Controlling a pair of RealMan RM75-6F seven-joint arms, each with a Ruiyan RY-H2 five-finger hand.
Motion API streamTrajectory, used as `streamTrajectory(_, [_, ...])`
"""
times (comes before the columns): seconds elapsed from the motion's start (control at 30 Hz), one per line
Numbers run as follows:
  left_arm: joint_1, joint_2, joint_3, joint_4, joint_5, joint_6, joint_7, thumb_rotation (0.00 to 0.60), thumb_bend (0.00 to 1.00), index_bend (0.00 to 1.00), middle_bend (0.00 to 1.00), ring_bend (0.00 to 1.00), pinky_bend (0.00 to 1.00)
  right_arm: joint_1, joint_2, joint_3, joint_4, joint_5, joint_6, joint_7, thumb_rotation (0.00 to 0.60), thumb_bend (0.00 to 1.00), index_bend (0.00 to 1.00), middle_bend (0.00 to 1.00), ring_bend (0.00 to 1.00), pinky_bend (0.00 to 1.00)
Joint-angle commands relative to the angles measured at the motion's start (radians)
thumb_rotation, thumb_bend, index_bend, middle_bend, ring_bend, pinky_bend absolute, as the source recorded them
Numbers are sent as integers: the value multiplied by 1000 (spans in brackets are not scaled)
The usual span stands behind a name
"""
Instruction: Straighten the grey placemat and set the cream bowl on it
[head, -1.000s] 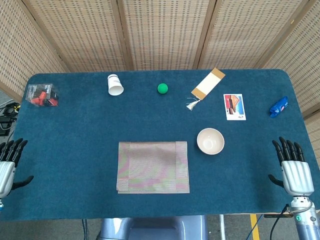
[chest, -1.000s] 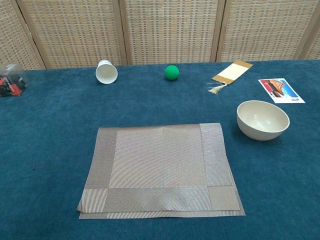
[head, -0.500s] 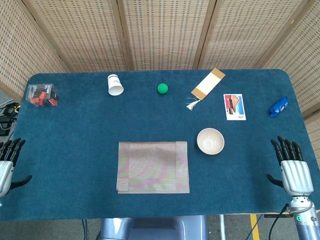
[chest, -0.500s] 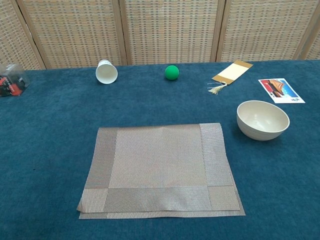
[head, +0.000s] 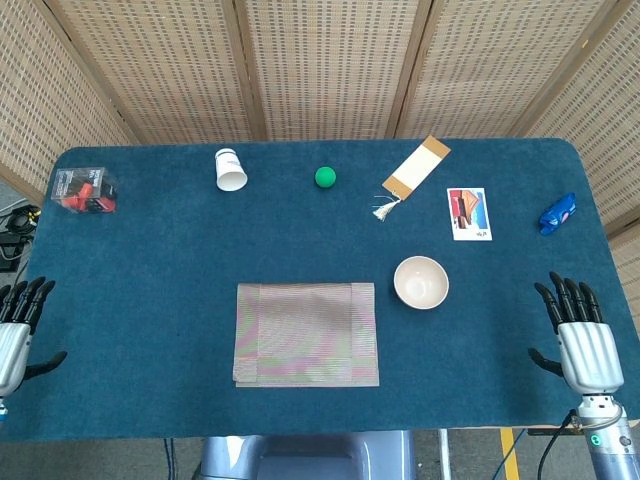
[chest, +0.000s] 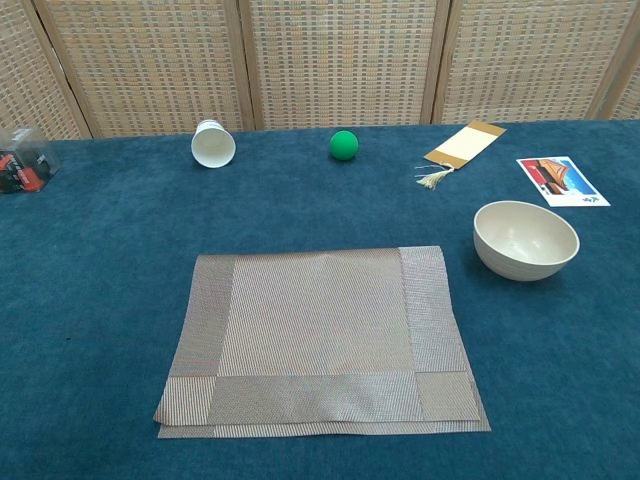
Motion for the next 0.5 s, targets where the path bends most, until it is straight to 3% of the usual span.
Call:
streamTrajectory(0.03, [0, -1, -1, 0, -4, -2, 3, 600, 0, 0, 0, 0, 0, 10, -9, 5, -2, 4, -19, -8, 600, 172, 251, 0, 0, 0])
streamTrajectory(0.23, [-3, -5, -4, 4, -11, -8, 11, 600, 0, 0, 0, 0, 0, 57, -26, 29, -39, 25, -89, -34, 600, 186, 330, 27, 0, 0])
streamTrajectory(0.5, [-1, -2, -9, 1, -18, -5, 5, 600, 0, 0, 0, 0, 0, 142, -91, 79, -68, 78, -184, -156, 600, 305, 450, 95, 0, 48])
